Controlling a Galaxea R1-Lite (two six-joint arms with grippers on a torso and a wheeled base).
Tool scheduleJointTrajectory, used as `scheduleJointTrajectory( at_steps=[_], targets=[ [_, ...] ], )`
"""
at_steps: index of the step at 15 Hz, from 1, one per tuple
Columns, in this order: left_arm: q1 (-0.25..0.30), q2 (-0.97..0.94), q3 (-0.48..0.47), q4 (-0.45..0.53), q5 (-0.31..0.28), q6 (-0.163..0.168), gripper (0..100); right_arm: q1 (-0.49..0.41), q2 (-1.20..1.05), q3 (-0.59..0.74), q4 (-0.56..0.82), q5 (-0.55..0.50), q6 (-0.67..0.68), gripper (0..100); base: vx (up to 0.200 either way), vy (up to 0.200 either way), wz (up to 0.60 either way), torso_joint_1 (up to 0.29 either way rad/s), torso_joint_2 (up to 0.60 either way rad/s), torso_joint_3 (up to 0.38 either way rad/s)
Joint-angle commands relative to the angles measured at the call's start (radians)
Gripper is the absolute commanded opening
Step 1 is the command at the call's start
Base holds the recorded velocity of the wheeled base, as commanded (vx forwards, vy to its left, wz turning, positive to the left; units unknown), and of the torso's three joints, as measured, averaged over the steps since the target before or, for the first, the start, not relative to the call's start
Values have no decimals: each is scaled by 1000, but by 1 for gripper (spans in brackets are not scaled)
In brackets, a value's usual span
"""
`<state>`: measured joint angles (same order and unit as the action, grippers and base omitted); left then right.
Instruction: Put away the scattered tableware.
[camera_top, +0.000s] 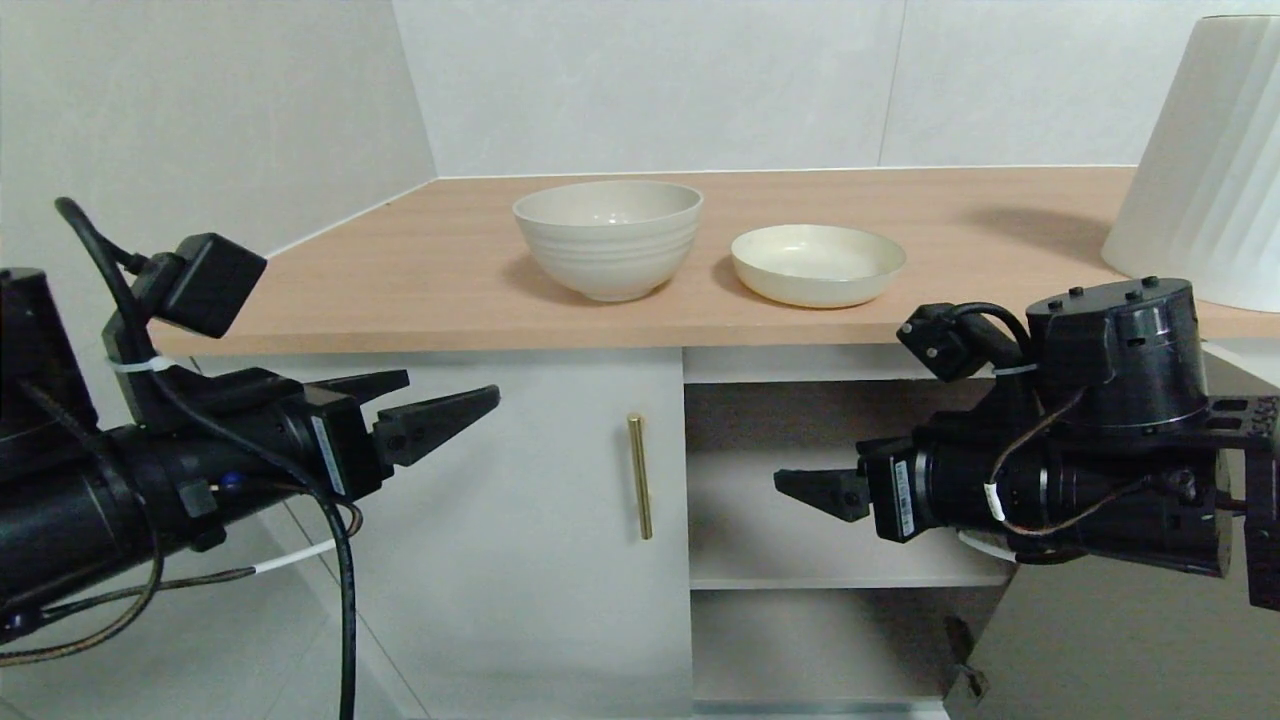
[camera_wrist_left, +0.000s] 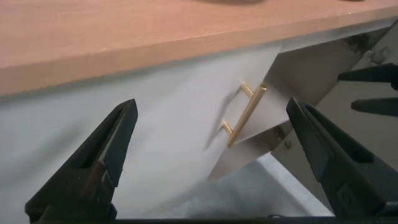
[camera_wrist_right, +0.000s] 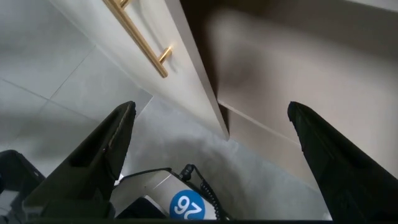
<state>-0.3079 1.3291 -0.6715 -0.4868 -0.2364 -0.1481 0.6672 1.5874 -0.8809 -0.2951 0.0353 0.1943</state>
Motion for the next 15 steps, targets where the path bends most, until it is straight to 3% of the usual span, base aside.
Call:
scheduleJointTrajectory(
  at_steps=[1,2,3,6,7,9,12,13,15],
  targets=[
    [0,16,-77,68,8,-2,100,-1,2,3,-7,0,1,100,0,0,0,0,0,0],
    [0,16,-77,68,8,-2,100,-1,2,3,-7,0,1,100,0,0,0,12,-66,-32],
    [0,24,-115,194,8,-39,100,-6,9,3,-19,0,-1,100,0,0,0,41,-232,-193],
    [-4,24,-155,203,8,-162,100,-6,11,3,-19,0,-1,100,0,0,0,102,-260,-279],
    [-4,27,-163,206,8,-182,100,-6,9,5,-19,-2,-1,100,0,0,0,159,-510,-334],
    [-4,39,-165,209,8,-185,100,-8,6,5,-19,-2,-1,100,0,0,0,124,-537,-298],
    [-7,41,-191,264,-50,-189,100,-8,6,5,-19,-2,-1,100,0,0,0,168,-486,-304],
    [-7,42,-209,292,-69,-212,100,-8,6,5,-19,-2,-1,100,0,0,0,168,-476,-286],
    [-7,68,-257,332,-81,-309,100,-9,11,5,-19,-2,-1,100,0,0,0,181,-474,-290]
  ],
)
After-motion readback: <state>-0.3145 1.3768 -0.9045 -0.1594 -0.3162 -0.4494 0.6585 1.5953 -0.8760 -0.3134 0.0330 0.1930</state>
